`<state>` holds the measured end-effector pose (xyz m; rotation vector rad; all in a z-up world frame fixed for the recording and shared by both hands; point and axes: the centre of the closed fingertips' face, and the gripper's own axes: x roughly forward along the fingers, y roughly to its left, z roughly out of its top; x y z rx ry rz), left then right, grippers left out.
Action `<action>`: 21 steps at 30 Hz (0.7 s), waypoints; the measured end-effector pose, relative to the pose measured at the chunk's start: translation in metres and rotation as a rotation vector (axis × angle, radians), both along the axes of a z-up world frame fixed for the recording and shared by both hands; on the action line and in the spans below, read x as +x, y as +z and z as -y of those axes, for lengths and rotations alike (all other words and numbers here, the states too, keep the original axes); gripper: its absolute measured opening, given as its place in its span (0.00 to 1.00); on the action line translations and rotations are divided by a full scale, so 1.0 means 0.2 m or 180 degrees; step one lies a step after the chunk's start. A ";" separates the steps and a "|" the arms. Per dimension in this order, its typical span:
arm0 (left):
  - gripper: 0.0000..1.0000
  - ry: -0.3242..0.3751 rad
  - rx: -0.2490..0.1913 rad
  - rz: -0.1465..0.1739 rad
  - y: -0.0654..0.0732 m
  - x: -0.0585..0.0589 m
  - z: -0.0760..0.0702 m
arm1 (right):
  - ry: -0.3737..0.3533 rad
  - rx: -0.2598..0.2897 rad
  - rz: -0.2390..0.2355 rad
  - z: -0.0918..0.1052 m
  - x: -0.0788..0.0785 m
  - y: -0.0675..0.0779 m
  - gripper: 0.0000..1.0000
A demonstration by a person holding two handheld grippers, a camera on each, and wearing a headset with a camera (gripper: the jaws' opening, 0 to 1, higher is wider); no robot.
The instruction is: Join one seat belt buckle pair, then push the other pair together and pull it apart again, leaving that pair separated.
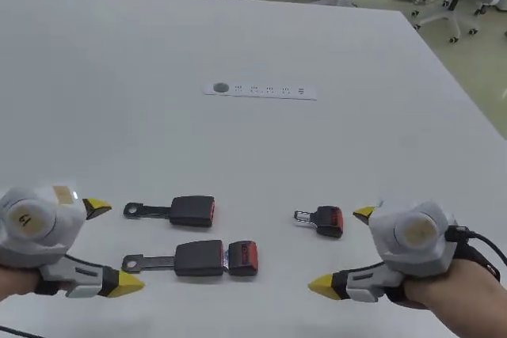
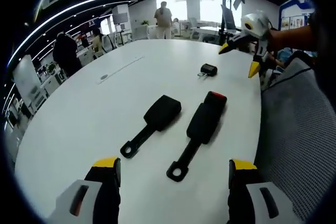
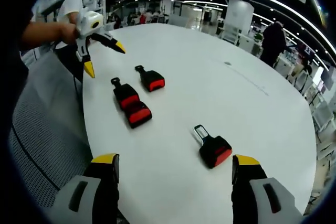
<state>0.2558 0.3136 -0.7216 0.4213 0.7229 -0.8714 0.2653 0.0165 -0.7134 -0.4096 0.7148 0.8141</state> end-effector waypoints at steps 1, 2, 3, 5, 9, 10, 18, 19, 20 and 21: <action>0.89 0.0044 -0.0028 -0.0006 0.00 -0.01 0.00 | -0.0027 0.0018 -0.0002 0.00 0.00 0.01 0.91; 0.90 0.0084 -0.0048 -0.0017 0.00 -0.02 -0.01 | -0.0044 0.0022 -0.0011 0.00 -0.01 0.00 0.92; 0.92 0.0106 -0.0055 -0.0016 0.01 -0.05 0.00 | -0.0047 0.0034 -0.0017 0.00 -0.02 0.00 0.93; 0.95 0.0147 -0.0088 -0.0019 0.00 -0.07 -0.01 | -0.0083 0.0035 0.0037 0.00 -0.02 0.00 0.97; 1.00 0.0301 -0.0135 0.0006 0.02 -0.09 -0.03 | -0.0293 0.0119 0.0051 0.04 -0.04 -0.02 0.99; 1.00 0.0329 -0.0133 0.0026 0.02 -0.09 -0.04 | -0.0313 0.0107 0.0023 0.05 -0.05 -0.04 0.99; 1.00 0.0370 -0.0099 0.0062 0.01 -0.13 -0.07 | -0.0368 0.0072 0.0301 0.04 -0.04 0.06 0.99; 1.00 0.0377 -0.0101 0.0056 0.00 -0.13 -0.07 | -0.0366 0.0079 0.0355 0.04 -0.03 0.08 0.99; 1.00 0.0380 -0.0104 0.0053 0.00 -0.13 -0.07 | -0.0364 0.0082 0.0365 0.03 -0.03 0.09 0.99; 1.00 0.0384 -0.0103 0.0054 0.01 -0.14 -0.06 | -0.0367 0.0089 0.0367 0.02 -0.03 0.10 0.99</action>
